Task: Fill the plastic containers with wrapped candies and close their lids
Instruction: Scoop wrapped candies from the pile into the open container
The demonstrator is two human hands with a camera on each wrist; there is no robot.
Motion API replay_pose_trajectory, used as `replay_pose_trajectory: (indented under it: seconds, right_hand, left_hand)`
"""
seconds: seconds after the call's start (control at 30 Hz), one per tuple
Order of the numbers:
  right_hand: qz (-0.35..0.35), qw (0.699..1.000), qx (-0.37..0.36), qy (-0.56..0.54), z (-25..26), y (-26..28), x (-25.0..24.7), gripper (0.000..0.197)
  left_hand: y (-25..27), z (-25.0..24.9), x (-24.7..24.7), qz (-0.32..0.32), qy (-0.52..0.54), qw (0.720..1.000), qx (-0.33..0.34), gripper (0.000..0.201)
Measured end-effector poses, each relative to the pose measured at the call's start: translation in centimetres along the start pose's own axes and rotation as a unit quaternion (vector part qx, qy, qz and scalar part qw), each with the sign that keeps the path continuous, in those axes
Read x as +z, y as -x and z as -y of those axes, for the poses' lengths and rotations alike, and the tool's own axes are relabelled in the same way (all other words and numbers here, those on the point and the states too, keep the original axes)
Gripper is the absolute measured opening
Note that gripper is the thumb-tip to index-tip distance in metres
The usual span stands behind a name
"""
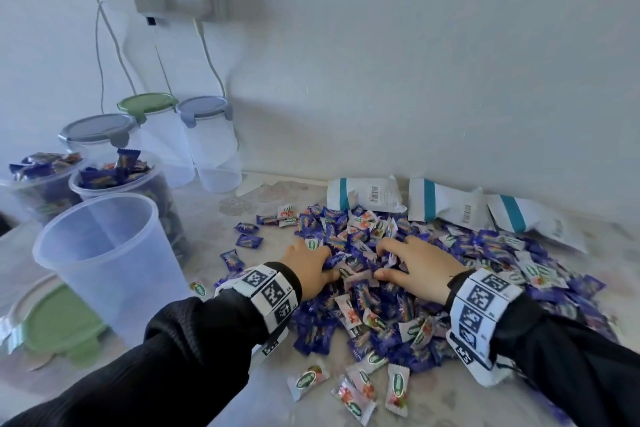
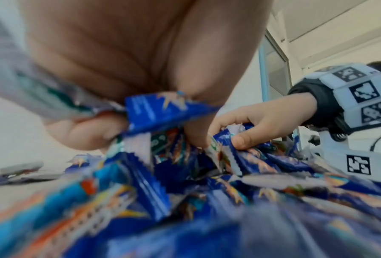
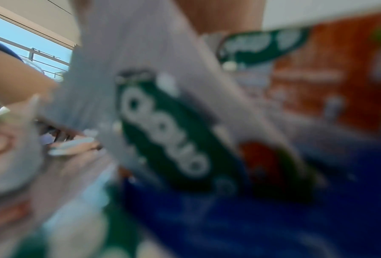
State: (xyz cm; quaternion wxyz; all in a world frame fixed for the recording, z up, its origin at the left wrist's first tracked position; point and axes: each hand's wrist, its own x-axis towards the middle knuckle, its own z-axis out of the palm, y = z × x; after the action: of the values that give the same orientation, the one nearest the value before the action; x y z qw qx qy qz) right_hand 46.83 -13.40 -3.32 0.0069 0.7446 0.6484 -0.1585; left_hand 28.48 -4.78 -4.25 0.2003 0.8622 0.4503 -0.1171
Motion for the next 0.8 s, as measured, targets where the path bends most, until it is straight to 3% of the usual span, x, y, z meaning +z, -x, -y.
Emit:
replay_pose_trajectory:
  seconds: [0.13,0.37,0.53,0.67,0.8]
  right_hand:
    - [-0.072,0.996,-0.025,-0.035,0.2,0.0,0.0,0.030]
    - [-0.170,0.978,-0.056,-0.106,1.8,-0.4,-1.2,0.015]
    - [-0.188,0.966,-0.087,-0.153,4.7,-0.5,-2.4,0.007]
    - [-0.196,0.959,-0.125,-0.165,7.4,-0.9,-2.6,0.007]
    - [-0.190,0.957,-0.135,-0.174,10.2,-1.4,-2.4,0.007]
  left_hand:
    - [0.1,0.7,-0.3,-0.050,0.094,0.992,0.063,0.028]
    - [2.8,2.0,-2.0,-0.135,0.162,0.974,0.088,0.034]
    - [7.1,2.8,-5.7,-0.237,0.222,0.935,0.140,0.027]
    - [10.9,4.8,-9.5,-0.335,0.266,0.886,0.181,0.019]
    - [13.9,8.0,-12.4,-0.389,0.285,0.859,0.171,0.027]
